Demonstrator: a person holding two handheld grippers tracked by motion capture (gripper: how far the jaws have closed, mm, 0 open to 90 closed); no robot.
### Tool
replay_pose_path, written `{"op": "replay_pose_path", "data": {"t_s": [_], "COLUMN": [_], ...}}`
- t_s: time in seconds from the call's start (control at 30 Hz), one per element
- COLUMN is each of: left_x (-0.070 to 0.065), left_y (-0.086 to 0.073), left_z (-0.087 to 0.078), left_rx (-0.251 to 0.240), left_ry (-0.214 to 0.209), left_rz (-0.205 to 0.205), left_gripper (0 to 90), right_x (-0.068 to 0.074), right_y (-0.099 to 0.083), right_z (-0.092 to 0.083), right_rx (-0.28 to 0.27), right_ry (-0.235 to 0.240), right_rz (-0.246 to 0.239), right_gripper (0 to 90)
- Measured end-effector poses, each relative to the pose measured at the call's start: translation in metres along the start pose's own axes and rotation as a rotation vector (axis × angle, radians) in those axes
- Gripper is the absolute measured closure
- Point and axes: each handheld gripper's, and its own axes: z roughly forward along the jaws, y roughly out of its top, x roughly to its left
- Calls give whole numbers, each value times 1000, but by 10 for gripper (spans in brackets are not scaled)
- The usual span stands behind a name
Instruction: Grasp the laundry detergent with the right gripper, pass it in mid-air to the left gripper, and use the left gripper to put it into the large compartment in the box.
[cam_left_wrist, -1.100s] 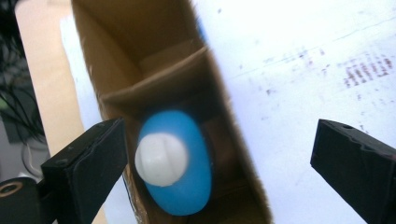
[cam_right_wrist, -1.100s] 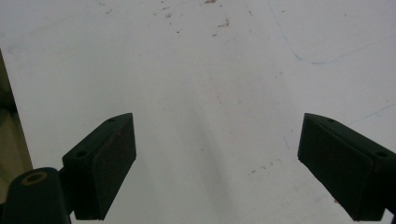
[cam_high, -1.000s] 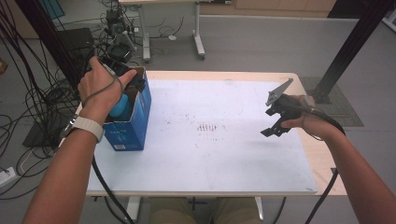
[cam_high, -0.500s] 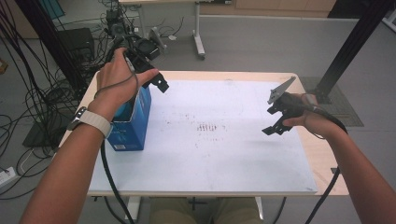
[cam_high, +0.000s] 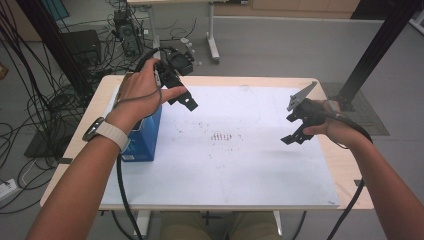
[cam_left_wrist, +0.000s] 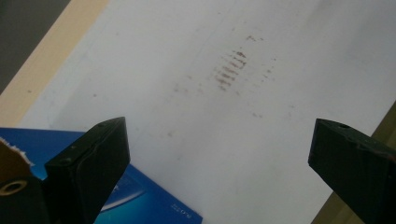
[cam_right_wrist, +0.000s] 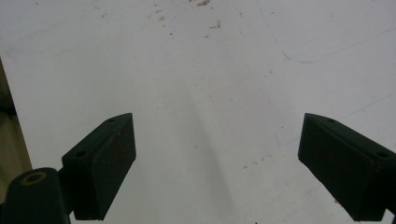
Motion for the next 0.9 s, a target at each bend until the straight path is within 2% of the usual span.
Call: {"op": "replay_pose_path", "data": {"t_s": [0.1, 0.33, 0.47, 0.9], "left_x": [-7, -21, -32, -66], "left_y": [3, 8, 13, 27], "left_z": [6, 21, 29, 54], "left_rx": [10, 23, 33, 47], "left_ry": [-11, -49, -63, -108], "left_rz": [43, 103, 153, 255], "left_gripper": [59, 61, 63, 70], "right_x": [0, 0, 0, 1], "right_y": [0, 0, -1, -2], "right_z": [0, 0, 0, 1], "right_rx": [0, 2, 3, -3], "right_ry": [0, -1, 0, -2], "right_rz": [0, 4, 5, 11], "right_gripper": [112, 112, 112, 112]}}
